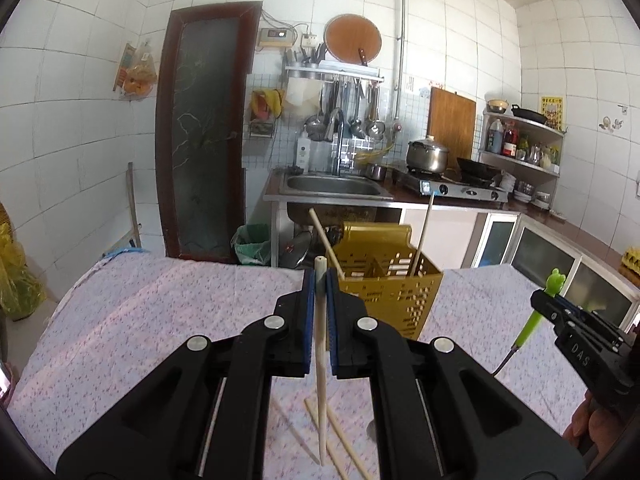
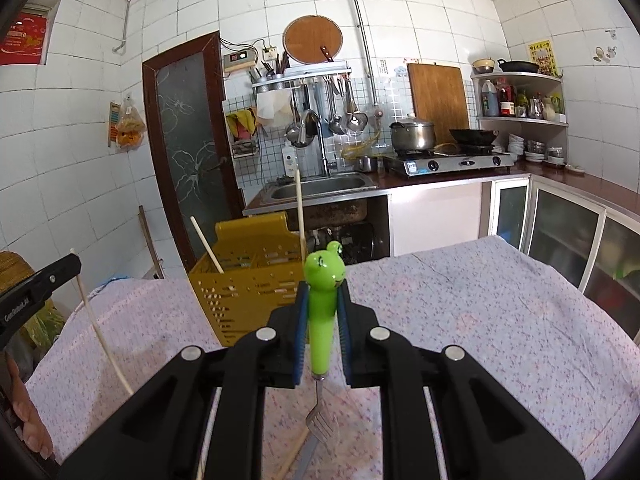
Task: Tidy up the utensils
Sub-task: 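Carry the fork and chopstick over the yellow holder with both tools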
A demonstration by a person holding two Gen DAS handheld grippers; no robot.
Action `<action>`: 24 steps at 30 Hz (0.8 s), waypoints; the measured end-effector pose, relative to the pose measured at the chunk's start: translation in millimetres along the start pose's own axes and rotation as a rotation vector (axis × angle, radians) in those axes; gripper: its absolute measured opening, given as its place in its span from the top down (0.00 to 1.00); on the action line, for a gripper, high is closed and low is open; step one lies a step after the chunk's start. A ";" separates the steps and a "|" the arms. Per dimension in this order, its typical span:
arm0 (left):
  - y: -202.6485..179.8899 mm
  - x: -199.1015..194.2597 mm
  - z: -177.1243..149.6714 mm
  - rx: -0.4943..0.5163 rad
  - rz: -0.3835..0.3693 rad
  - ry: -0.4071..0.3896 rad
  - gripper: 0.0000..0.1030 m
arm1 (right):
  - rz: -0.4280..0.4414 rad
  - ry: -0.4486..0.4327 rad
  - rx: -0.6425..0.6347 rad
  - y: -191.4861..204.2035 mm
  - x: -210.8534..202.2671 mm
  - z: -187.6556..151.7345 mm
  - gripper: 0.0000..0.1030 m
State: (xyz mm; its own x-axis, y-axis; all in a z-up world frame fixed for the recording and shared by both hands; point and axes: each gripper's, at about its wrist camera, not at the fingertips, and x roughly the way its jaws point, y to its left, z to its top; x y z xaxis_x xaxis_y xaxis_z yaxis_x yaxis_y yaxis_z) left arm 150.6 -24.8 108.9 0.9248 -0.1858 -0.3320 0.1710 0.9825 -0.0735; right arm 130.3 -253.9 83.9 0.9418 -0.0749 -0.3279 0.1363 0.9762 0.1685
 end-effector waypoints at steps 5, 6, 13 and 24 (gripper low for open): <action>-6.6 7.4 32.3 0.013 -0.019 -0.040 0.96 | 0.017 -0.027 -0.023 6.3 7.3 23.3 0.86; -8.2 8.3 39.3 0.011 -0.022 -0.050 0.96 | 0.021 -0.037 -0.024 8.0 8.1 30.8 0.86; -26.1 19.2 114.4 0.007 -0.039 -0.169 0.96 | 0.041 -0.096 -0.041 23.0 25.9 91.2 0.86; -44.8 103.5 146.4 0.024 -0.036 -0.209 0.96 | 0.074 -0.095 -0.023 41.8 105.1 139.7 0.86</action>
State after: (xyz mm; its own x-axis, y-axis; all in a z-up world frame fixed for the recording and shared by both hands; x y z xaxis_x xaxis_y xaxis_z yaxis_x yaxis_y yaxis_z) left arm 288.4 -86.4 215.5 0.9679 -0.2167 -0.1271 0.2108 0.9758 -0.0586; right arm 277.9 -249.4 186.4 0.9741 -0.0202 -0.2251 0.0592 0.9841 0.1677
